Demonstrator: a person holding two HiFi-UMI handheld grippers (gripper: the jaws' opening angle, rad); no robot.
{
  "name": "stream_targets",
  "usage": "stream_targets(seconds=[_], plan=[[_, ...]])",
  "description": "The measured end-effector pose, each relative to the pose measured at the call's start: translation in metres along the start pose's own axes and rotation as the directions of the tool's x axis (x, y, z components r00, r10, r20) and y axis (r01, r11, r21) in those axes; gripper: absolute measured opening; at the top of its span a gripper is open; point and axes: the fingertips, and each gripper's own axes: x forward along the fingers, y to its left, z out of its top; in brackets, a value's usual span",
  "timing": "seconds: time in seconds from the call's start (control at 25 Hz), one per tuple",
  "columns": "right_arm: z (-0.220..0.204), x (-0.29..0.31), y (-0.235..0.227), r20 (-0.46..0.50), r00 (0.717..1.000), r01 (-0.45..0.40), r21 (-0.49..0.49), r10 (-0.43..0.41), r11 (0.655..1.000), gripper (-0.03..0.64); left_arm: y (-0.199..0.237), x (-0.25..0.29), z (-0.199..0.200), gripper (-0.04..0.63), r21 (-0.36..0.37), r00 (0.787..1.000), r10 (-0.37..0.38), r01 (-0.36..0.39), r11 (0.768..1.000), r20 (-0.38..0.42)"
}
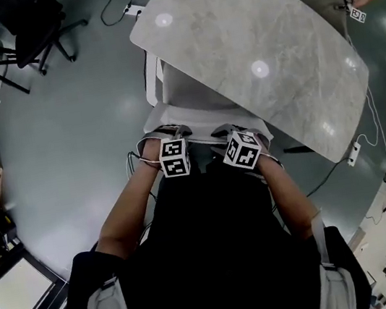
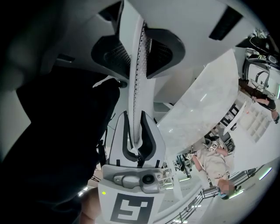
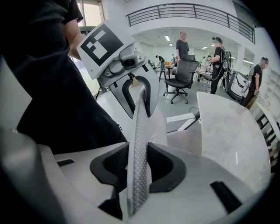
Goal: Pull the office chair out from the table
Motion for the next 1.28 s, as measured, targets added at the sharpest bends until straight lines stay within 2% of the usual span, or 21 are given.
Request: stream_targets(seconds=[0.16,0.32,0.6,1.08,1.28], plan=[[-0.002,0.002,0.000,0.008,1.000,0.011,0.011,-0.011,1.000,0.120,0.002,0.001,0.001,0.114,0.000,1.000,0.007,-0.007,1.000,0.001],[-0.006,-0.001,0.003,0.048,0.999,-0.020,0.085,0.016,0.996,0.123,-0.003,0.001,0.005,0.112,-0.008,1.000,-0.011,0.011,1.000,0.006],[-0.003,0.003,0.006,0.040,0.999,-0.017,0.094,0.013,0.995,0.120,-0.007,0.001,0.000,0.106,-0.006,0.999,-0.038,0.038,0.999,-0.006],[-0.002,0.006,0.016,0.029,0.998,-0.064,0.117,0.061,0.991,0.118,-0.017,-0.001,-0.001,0.101,-0.004,0.997,-0.077,0.077,0.997,0.031],[0.001,0.009,0.028,0.030,0.998,-0.049,0.115,0.046,0.992,0.118,-0.029,-0.004,-0.006,0.100,0.014,0.994,-0.095,0.094,0.995,0.046]])
